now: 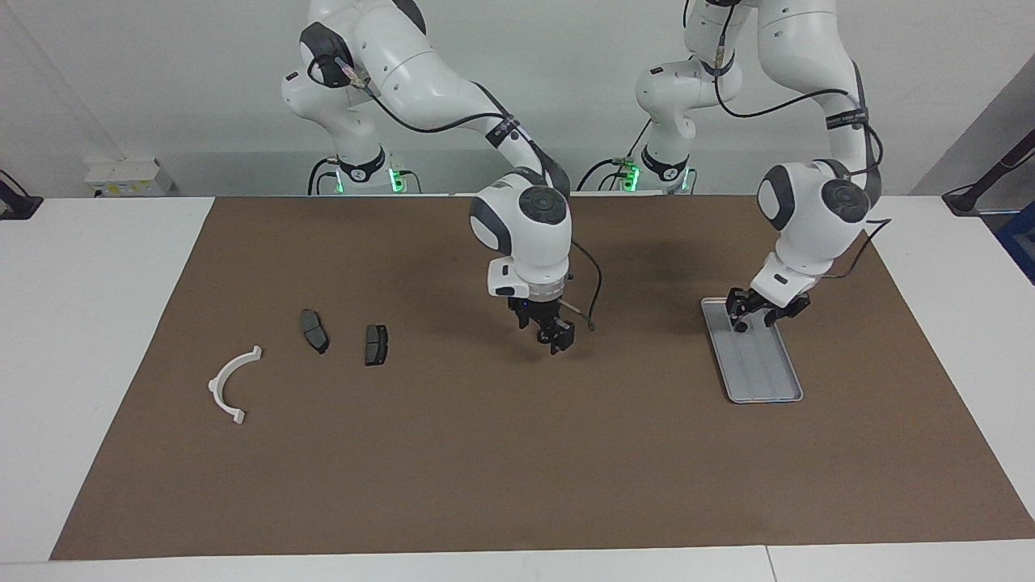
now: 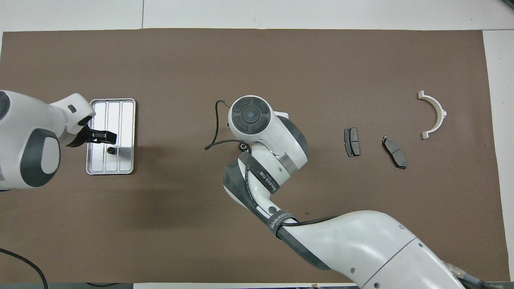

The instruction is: Pick bearing gear from pile to tray

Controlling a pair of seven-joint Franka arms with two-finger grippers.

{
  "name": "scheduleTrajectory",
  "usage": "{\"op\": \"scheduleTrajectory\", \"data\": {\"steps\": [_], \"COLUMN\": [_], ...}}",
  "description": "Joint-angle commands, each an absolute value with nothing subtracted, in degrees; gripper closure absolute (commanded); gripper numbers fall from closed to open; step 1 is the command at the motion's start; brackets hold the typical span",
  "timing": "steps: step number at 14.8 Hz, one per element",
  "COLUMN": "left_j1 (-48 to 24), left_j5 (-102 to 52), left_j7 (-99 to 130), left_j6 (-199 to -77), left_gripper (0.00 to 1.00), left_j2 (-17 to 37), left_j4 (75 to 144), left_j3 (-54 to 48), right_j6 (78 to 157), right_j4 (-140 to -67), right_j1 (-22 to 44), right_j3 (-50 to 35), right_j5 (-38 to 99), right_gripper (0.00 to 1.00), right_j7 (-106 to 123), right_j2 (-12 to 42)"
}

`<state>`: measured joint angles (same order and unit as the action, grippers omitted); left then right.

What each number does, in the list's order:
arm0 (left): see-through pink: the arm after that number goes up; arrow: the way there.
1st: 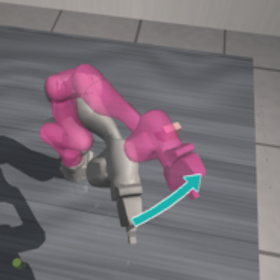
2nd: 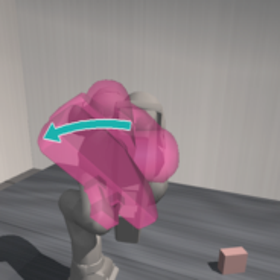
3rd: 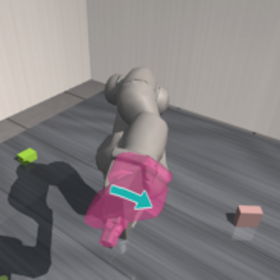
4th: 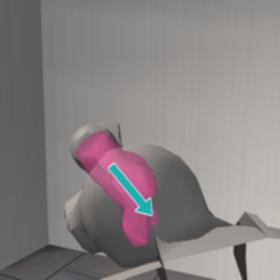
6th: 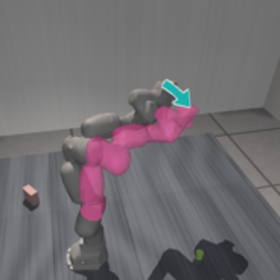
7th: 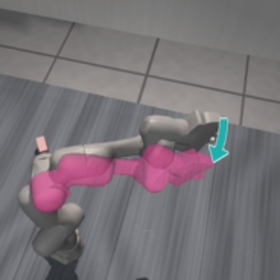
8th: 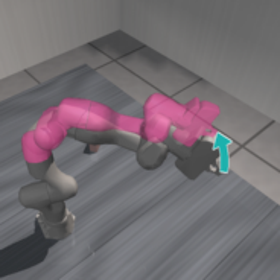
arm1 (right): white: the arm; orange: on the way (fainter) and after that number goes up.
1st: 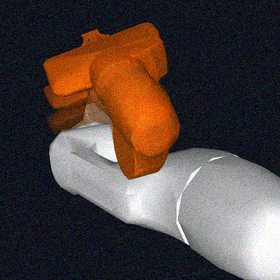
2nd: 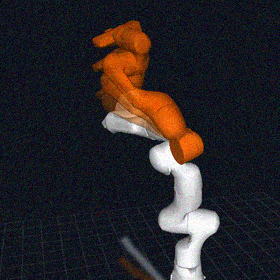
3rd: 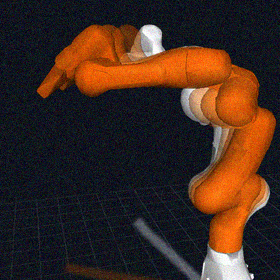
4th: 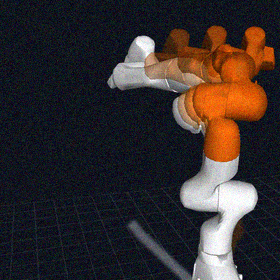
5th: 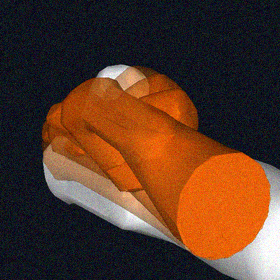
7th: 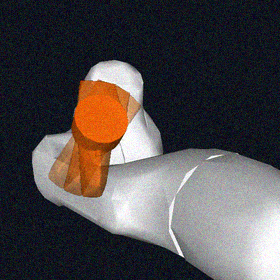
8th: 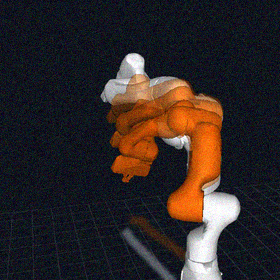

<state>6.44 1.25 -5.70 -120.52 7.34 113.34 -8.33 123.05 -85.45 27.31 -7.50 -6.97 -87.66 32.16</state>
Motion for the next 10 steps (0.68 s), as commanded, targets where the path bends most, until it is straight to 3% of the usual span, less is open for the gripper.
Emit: {"op": "scheduleTrajectory", "data": {"steps": [1,6,10], "left_j1": [-0.1,-20.4,-28.9], "left_j5": [0.9,1.8,4.2], "left_j7": [7.8,40.3,50.1], "left_j6": [-107.9,-111.7,-115.9], "left_gripper": [0.00,0.02,0.05], "left_j2": [7.6,8.4,14.0], "left_j4": [98.7,96.9,98.0], "left_j3": [-9.1,-9.2,-9.1], "right_j6": [119.5,112.6,105.8], "right_j4": [-85.3,-85.5,-85.8], "right_j1": [21.0,10.2,1.4], "right_j3": [-9.0,-9.0,-8.8], "right_j5": [-4.2,1.6,1.4], "right_gripper": [0.00,0.00,0.00], "right_j7": [-80.5,-46.8,-17.6], "right_j2": [26.7,22.1,19.6]}}
